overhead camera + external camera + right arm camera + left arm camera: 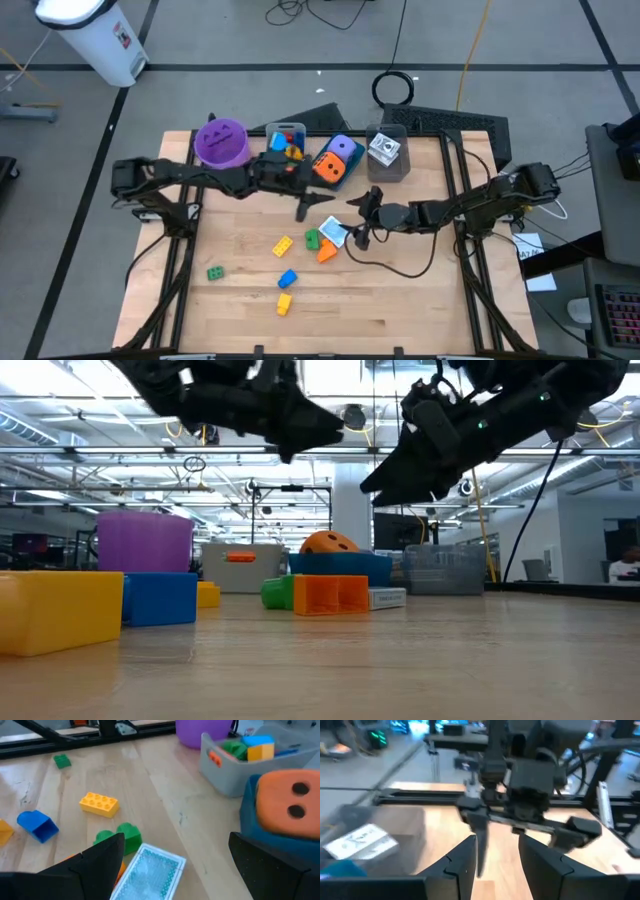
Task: Pick & Place Toys
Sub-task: Put the blue and white deck of cards into the black bin
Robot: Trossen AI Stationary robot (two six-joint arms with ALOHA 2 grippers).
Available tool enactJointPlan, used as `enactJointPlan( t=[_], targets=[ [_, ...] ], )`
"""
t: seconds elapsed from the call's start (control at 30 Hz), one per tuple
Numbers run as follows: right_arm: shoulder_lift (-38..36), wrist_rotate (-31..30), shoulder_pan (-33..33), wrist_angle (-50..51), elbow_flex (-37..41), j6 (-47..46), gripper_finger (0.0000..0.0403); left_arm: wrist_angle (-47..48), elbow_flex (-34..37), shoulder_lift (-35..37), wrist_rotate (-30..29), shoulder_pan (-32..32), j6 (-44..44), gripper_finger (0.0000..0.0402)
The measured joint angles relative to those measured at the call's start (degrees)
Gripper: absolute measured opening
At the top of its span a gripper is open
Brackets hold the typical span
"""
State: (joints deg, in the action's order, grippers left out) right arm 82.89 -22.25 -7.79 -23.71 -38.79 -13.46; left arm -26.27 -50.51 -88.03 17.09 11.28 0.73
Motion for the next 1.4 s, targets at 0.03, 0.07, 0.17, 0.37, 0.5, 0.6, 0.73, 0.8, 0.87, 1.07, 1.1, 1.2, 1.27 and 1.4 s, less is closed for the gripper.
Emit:
enactJointPlan(
  t=[0.03,0.07,0.17,0.37,0.5,0.6,0.73,0.8,0.87,1.07,1.1,1.2,1.27,1.4],
  targets=[
    [0.6,0.0,0.0,-0.2,0.0,-0.6,0.0348,-0.9,1.9,1.7,-0.8,0.0,-0.1,0.0152],
    [1.1,0.5,0.0,-0.1,0.0,-1.3,0.0348,-0.9,4.0,3.7,-0.9,0.0,-0.7,0.0152],
    [4.1,4.6,0.9,-0.4,-1.0,-3.5,0.0348,-2.3,8.5,9.3,-3.5,-0.4,-1.0,0.0152],
    [12.0,4.3,1.9,-0.7,-5.6,-5.4,0.0348,-1.7,16.7,20.4,-7.1,-2.3,-2.0,0.0152],
    [18.0,4.6,1.9,0.6,-9.2,-6.2,0.0348,-1.6,20.1,25.1,-8.7,-3.2,-1.3,0.0152],
    [21.5,4.4,1.8,4.1,-11.7,-6.9,0.0348,-2.2,21.1,27.2,-11.4,-3.5,-0.6,0.0152],
    [23.2,3.7,2.1,7.4,-13.5,-6.9,0.0348,-1.8,21.9,28.2,-12.7,-3.5,-0.5,0.0152],
    [23.3,1.8,2.1,9.3,-13.5,-7.1,0.0348,-1.6,21.9,28.2,-12.7,-3.5,-0.5,0.0152],
    [23.1,-0.3,2.1,11.9,-13.5,-7.0,0.0348,-1.5,21.9,28.1,-12.7,-3.5,-0.5,0.0152],
    [23.0,-2.0,2.1,20.9,-13.6,-6.7,0.0348,-1.3,21.9,27.9,-12.7,-3.5,0.0,0.0152],
    [23.1,-2.2,1.9,22.5,-13.6,-6.6,0.0348,-1.3,21.9,27.9,-12.7,-3.5,0.0,0.0152],
    [23.1,-2.7,1.7,25.2,-13.5,-6.4,0.0348,-1.3,21.9,27.9,-12.7,-3.5,0.0,0.0152],
    [23.1,-3.5,1.6,26.3,-13.5,-6.4,0.0348,-1.3,21.9,27.9,-12.7,-3.5,0.0,0.0152],
    [23.1,-3.5,1.6,30.4,-13.5,-6.0,0.0348,-0.8,21.9,27.9,-12.7,-3.5,-0.2,0.0152]
  ],
)
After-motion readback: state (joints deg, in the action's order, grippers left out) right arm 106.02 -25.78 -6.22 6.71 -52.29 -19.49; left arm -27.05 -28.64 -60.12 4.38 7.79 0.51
